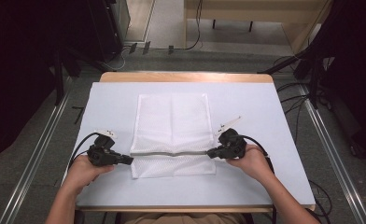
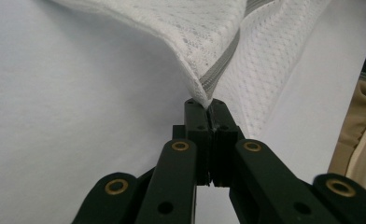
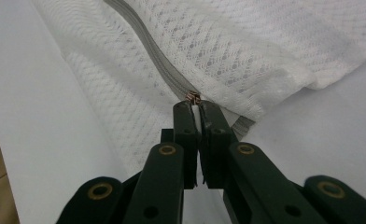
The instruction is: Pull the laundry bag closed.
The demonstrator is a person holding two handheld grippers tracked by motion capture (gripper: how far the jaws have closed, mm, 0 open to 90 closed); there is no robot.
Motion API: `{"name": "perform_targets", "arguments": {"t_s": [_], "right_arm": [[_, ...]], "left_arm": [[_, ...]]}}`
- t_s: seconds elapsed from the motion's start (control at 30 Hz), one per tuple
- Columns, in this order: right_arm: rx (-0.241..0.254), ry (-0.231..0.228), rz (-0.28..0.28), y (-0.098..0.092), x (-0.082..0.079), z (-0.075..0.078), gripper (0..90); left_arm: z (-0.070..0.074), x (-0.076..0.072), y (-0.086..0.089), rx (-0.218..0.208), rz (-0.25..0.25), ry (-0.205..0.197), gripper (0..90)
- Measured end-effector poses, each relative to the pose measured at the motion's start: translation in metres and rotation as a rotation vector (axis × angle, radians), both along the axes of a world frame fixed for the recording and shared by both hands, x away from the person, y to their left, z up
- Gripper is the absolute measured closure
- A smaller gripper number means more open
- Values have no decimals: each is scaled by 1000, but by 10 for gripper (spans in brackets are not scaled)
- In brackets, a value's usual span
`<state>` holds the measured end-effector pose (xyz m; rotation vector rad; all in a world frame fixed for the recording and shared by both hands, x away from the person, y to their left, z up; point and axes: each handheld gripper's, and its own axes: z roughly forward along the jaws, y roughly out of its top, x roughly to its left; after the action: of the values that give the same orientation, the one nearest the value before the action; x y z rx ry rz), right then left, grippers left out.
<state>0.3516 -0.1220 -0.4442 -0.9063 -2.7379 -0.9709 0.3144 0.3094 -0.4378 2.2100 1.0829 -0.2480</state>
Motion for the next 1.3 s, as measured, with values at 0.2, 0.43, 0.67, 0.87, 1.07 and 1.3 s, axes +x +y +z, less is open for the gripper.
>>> {"name": "perform_targets", "arguments": {"t_s": [0.2, 0.43, 0.67, 0.87, 1.07, 1.3], "right_arm": [[15, 3, -4, -2, 1, -1, 874], [26, -2, -5, -3, 0, -2, 835], [74, -50, -37, -5, 2, -3, 585], [78, -95, -65, -8, 3, -3, 446], [96, -119, -118, -13, 7, -2, 369], [117, -165, -167, -18, 10, -3, 319]], "left_arm": [[1, -1, 0, -4, -4, -19, 880], [2, -1, 0, -9, 1, -52, 707], [3, -2, -3, -7, 25, -81, 546], [6, -2, -1, -21, 58, -132, 436], [8, -2, 3, -14, 88, -170, 388], [11, -2, 9, -3, 126, -196, 375]]}}
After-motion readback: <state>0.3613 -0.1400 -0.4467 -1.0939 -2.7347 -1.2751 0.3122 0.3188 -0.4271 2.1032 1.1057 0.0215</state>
